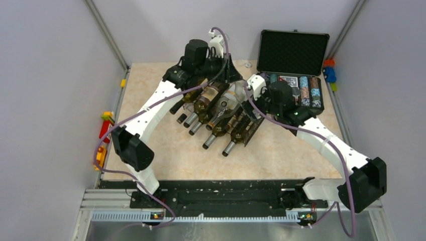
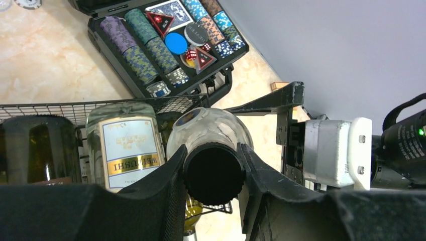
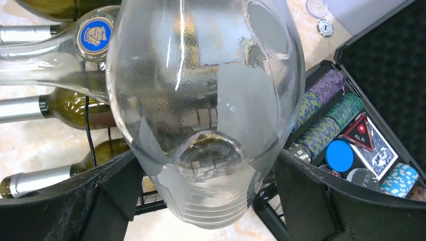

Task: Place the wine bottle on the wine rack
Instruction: Pick up the wine bottle from the center of the board, then place the wine bottle in the wine rack.

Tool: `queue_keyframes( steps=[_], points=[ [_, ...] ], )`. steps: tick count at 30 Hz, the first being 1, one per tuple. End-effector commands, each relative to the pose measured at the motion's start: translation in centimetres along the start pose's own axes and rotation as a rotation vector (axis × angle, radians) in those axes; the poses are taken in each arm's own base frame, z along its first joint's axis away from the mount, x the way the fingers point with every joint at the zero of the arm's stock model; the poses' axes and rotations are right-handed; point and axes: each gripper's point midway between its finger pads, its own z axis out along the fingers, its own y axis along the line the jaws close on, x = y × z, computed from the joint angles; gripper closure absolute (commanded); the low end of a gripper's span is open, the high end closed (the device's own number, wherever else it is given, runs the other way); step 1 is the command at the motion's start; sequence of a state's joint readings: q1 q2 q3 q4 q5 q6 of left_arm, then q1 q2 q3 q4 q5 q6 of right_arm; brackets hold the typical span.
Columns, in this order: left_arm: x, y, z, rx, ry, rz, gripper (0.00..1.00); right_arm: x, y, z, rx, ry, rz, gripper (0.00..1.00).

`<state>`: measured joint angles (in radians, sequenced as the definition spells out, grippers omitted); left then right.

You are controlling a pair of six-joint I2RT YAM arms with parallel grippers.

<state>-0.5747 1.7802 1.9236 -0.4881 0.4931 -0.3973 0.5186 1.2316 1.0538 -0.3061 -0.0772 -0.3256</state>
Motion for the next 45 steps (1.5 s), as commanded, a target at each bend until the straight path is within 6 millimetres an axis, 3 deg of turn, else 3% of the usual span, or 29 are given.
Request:
queue_keyframes(
  steps=[1, 14, 19, 24, 30, 39, 45],
  points=[
    [-4.7, -8.6, -6.2, 0.231, -0.194, 0.099, 1.0, -1.7, -2.6, 0.7, 0.126, -0.054, -0.062, 0.05],
    [1.8, -7.7, -7.2, 0.3, -0.136, 0.15, 1.0, -3.2, -4.9, 1.0, 0.228, -0.088, -0.112, 0.1],
    [4.7, -6.8, -6.6, 0.336, -0.106, 0.147, 1.0, -3.3, -5.7, 1.3, 0.274, -0.095, -0.12, 0.1],
    [6.2, -6.5, -6.4, 0.373, -0.112, 0.154, 1.0, -4.2, -6.6, 1.2, 0.324, -0.123, -0.108, 0.1],
    [8.0, -6.4, -6.5, 0.395, -0.088, 0.188, 1.0, -4.6, -7.0, 1.2, 0.336, -0.122, -0.122, 0.1],
    [14.0, -5.8, -5.4, 0.381, 0.053, 0.309, 1.0, -3.9, -7.2, 0.8, 0.358, -0.125, -0.207, 0.1],
    [16.4, -5.4, -5.0, 0.347, 0.108, 0.399, 1.0, -4.0, -7.1, 0.8, 0.346, -0.129, -0.253, 0.1]
  ],
)
